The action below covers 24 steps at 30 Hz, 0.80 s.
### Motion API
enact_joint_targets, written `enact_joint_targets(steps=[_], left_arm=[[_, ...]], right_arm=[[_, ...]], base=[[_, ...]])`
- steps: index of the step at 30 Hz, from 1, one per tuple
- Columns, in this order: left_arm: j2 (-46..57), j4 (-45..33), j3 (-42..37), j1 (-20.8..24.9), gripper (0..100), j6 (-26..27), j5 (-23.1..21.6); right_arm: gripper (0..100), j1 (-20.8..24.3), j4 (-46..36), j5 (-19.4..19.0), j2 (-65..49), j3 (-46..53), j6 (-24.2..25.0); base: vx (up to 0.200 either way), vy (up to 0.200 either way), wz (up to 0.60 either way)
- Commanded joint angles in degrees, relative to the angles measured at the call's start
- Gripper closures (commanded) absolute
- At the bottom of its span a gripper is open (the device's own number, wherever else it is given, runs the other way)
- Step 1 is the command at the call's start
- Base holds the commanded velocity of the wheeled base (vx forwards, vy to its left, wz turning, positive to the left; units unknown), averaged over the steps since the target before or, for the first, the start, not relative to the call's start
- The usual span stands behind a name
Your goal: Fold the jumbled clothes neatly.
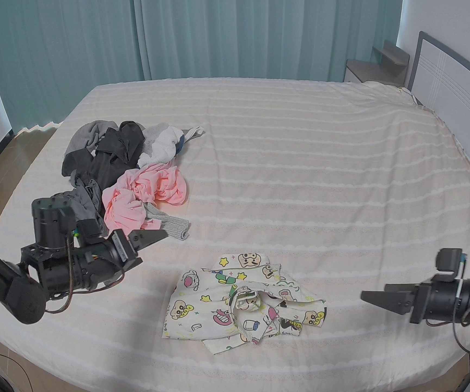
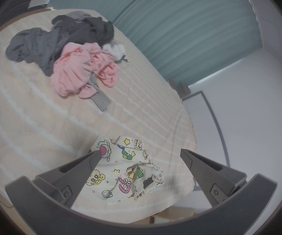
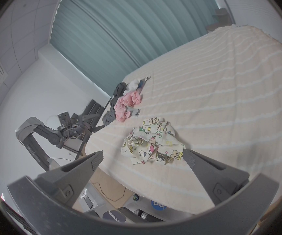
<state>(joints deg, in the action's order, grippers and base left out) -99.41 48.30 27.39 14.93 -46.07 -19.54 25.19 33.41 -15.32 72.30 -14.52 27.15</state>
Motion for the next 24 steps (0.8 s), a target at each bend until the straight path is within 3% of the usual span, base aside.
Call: enact_joint_targets(steps=[1, 7, 15, 24], left_arm=[[-9.7, 24.7, -18.7, -16.2, 0, -9.8, -8.3], [-20.3, 41.7, -21.3, -22.7, 0, -10.2, -11.9], [-22.0, 41.7, -21.5, -22.9, 0, -10.0, -12.2], [-22.6, 41.7, -21.5, -22.9, 0, -9.9, -12.2]], right_arm=[[0, 13.5, 1.6, 6.3, 29.7, -17.1, -1.4], [0, 20.6, 1.4, 16.2, 42.6, -25.6, -1.7], [0, 25.8, -5.5, 24.6, 49.0, -34.9, -1.6], [0, 28.2, -11.5, 29.0, 48.4, -36.8, -0.3]], base=[[0.0, 0.0, 0.0], [0.0, 0.0, 0.0], [0.0, 0.0, 0.0], [0.0, 0.0, 0.0]])
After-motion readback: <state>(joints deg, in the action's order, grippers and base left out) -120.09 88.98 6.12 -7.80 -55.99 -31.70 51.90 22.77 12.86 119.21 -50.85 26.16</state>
